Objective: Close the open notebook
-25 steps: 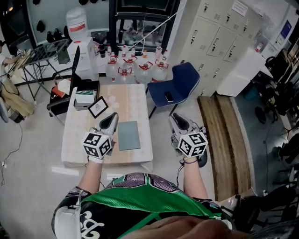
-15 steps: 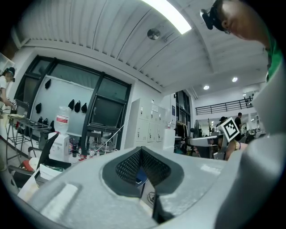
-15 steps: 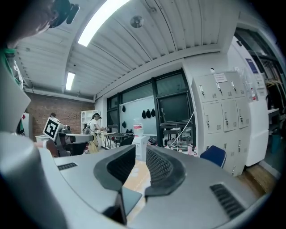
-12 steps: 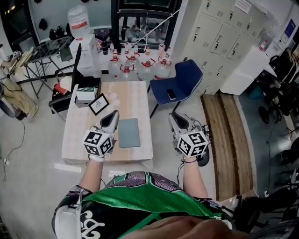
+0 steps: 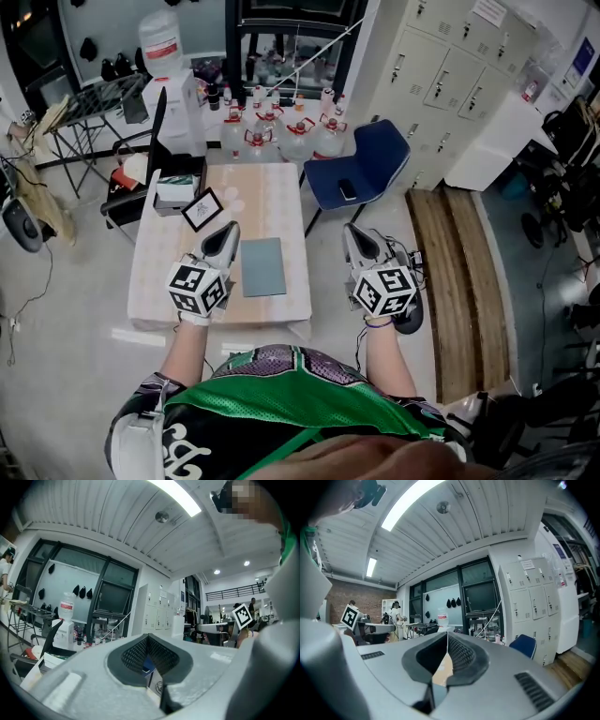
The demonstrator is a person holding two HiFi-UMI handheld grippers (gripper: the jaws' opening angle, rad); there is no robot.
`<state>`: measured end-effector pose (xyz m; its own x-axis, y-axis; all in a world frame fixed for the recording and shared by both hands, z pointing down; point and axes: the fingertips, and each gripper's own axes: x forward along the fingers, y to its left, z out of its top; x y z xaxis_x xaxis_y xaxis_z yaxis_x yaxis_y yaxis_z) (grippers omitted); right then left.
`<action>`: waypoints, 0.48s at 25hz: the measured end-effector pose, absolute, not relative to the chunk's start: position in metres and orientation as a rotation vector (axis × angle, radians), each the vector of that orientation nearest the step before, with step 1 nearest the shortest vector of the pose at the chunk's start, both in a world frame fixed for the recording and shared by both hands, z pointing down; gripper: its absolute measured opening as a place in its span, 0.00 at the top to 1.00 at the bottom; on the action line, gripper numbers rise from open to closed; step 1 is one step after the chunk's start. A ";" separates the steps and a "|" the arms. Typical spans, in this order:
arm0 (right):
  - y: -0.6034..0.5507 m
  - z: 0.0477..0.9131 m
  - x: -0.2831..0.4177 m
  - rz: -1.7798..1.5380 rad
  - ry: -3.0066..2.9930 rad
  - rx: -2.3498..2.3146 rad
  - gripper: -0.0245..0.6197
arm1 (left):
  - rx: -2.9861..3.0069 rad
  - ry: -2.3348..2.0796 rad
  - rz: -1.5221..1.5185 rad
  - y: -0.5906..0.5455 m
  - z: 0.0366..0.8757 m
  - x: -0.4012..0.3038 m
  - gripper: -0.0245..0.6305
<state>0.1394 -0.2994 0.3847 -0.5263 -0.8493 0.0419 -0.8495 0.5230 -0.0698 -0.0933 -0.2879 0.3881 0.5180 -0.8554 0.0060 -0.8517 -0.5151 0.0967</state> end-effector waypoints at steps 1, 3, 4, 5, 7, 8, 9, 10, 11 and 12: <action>-0.300 0.385 0.141 0.127 -2.731 1.540 0.95 | 2.661 -1.498 -0.064 -0.288 0.388 -0.093 0.94; -0.300 0.386 0.145 0.137 -2.715 1.570 0.95 | 2.658 -1.492 -0.065 -0.287 0.389 -0.092 0.94; -0.300 0.387 0.148 0.148 -2.710 1.585 0.95 | 2.655 -1.489 -0.066 -0.287 0.390 -0.091 0.94; -0.301 0.387 0.150 0.159 -2.704 1.602 0.95 | 2.653 -1.488 -0.067 -0.287 0.390 -0.091 0.94; -0.302 0.386 0.153 0.162 -2.688 1.636 0.96 | 2.653 -1.485 -0.067 -0.286 0.390 -0.091 0.94; -0.302 0.385 0.153 0.152 -2.678 1.653 0.96 | 2.654 -1.483 -0.068 -0.285 0.390 -0.091 0.94; -0.302 0.384 0.154 0.141 -2.669 1.666 0.96 | 2.655 -1.481 -0.068 -0.284 0.390 -0.091 0.94; -0.302 0.384 0.155 0.136 -2.663 1.673 0.96 | 2.656 -1.479 -0.068 -0.284 0.391 -0.090 0.94; -0.301 0.384 0.155 0.140 -2.662 1.674 0.96 | 2.656 -1.478 -0.067 -0.283 0.392 -0.090 0.94; -0.301 0.385 0.155 0.149 -2.665 1.672 0.96 | 2.654 -1.478 -0.065 -0.282 0.393 -0.089 0.94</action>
<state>0.1552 -0.3012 0.3845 -0.4363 -0.8987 0.0435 -0.8980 0.4319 -0.0840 -0.0892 -0.2822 0.3927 0.5275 -0.8495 0.0124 -0.8451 -0.5231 0.1106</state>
